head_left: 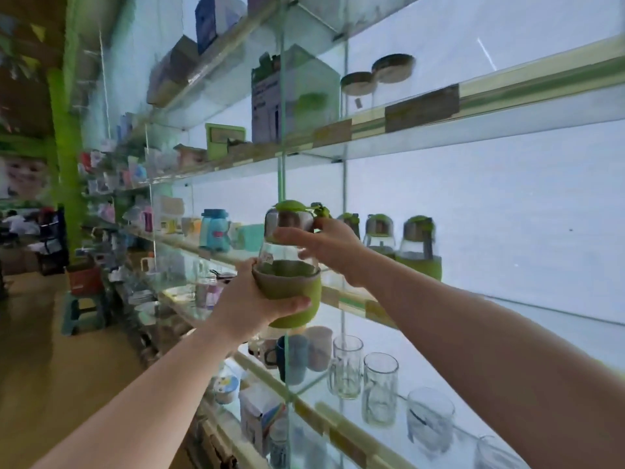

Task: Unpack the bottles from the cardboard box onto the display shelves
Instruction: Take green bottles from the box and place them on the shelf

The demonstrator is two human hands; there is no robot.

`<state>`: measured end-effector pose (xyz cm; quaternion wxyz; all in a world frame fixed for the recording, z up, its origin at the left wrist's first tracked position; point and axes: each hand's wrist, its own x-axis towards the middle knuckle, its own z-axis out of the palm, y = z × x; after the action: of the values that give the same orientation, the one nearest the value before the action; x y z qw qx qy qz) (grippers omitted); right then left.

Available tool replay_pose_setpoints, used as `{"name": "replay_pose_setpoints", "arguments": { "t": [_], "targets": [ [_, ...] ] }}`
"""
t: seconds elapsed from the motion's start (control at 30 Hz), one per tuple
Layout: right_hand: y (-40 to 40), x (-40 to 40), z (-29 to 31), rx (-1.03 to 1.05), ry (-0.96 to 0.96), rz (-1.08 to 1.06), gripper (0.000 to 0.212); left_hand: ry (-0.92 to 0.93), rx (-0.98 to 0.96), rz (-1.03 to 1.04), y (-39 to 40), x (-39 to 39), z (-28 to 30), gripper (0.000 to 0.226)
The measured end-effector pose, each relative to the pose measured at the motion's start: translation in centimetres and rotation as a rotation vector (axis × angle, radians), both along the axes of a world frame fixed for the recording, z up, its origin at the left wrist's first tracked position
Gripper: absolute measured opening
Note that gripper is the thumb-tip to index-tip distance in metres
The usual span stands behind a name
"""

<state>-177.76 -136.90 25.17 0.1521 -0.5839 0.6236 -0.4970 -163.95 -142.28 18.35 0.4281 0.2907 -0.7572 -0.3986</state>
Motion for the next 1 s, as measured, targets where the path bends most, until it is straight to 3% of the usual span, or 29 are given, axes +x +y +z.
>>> {"name": "replay_pose_setpoints", "arguments": {
  "t": [0.13,0.4,0.53,0.67,0.83,1.0],
  "targets": [
    [2.5,-4.2,0.6,-0.004,0.048,-0.122,0.053,0.008,-0.005,-0.115,1.2,-4.8,0.7,0.081],
    [7.1,-12.8,1.4,-0.033,0.011,-0.294,0.049,-0.076,-0.039,-0.213,2.6,-15.5,1.7,0.108],
    [8.2,-16.9,0.9,-0.030,0.001,-0.393,0.046,-0.174,-0.046,-0.268,3.1,-20.4,1.6,0.090],
    [8.1,-20.1,-0.2,0.006,-0.018,-0.482,0.034,-0.253,0.065,-0.371,3.0,-24.4,1.6,0.076],
    [6.8,-22.6,-1.4,0.060,-0.007,-0.535,0.022,-0.332,0.070,-0.359,2.2,-27.9,0.5,0.079],
    [5.5,-24.4,-1.7,0.106,0.008,-0.575,0.034,-0.300,0.011,-0.292,2.0,-29.5,0.2,0.081]
  ]
}}
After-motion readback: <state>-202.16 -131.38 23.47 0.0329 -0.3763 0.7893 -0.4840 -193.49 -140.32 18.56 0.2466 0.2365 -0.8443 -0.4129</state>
